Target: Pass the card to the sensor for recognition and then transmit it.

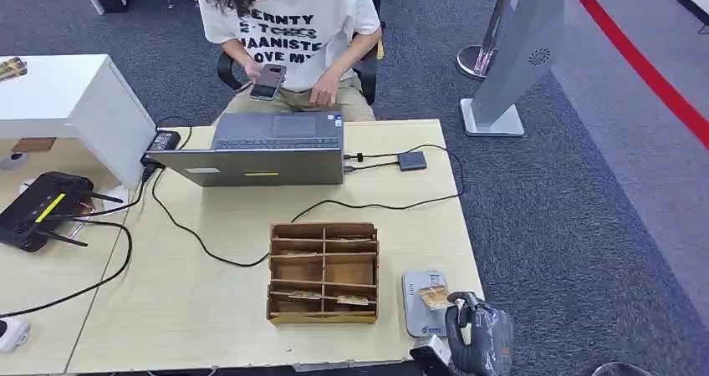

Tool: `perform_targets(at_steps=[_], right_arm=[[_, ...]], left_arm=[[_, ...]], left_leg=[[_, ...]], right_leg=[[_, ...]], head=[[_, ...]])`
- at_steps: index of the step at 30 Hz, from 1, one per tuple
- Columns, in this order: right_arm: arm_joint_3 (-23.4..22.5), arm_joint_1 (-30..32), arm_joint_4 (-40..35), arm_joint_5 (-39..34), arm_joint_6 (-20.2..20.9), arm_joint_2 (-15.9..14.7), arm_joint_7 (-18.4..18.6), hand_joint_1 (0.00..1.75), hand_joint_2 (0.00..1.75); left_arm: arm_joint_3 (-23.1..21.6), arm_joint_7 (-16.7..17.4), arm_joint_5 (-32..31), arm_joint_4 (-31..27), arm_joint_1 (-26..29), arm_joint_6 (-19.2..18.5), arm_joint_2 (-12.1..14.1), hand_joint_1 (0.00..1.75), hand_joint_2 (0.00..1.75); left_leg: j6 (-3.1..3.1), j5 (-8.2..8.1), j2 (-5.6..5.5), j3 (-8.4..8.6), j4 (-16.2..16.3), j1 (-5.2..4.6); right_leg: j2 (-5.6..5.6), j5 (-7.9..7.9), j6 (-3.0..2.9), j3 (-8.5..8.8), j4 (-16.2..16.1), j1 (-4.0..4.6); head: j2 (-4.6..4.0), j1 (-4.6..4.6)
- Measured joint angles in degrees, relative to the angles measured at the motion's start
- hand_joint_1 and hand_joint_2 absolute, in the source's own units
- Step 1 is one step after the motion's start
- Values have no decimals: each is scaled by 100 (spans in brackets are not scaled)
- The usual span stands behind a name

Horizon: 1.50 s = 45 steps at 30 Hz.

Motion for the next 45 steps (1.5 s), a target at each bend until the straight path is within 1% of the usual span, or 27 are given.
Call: perform_targets(at_steps=[21, 45], right_arm=[[256, 108, -77, 116, 0, 7, 192, 175, 175], [260, 161, 88, 295, 0, -18, 258, 175, 175]], left_arm=[[0, -15, 54, 0, 2, 0, -2, 0, 0], [0, -33, 92, 0, 4, 0, 0, 0, 0]], left_leg=[[0, 0, 0, 0, 0, 0], [0, 0, 0, 0, 0, 0]], right_leg=[[0, 0, 0, 0, 0, 0], [0, 0, 0, 0, 0, 0]], head=[[0, 0], [0, 0]])
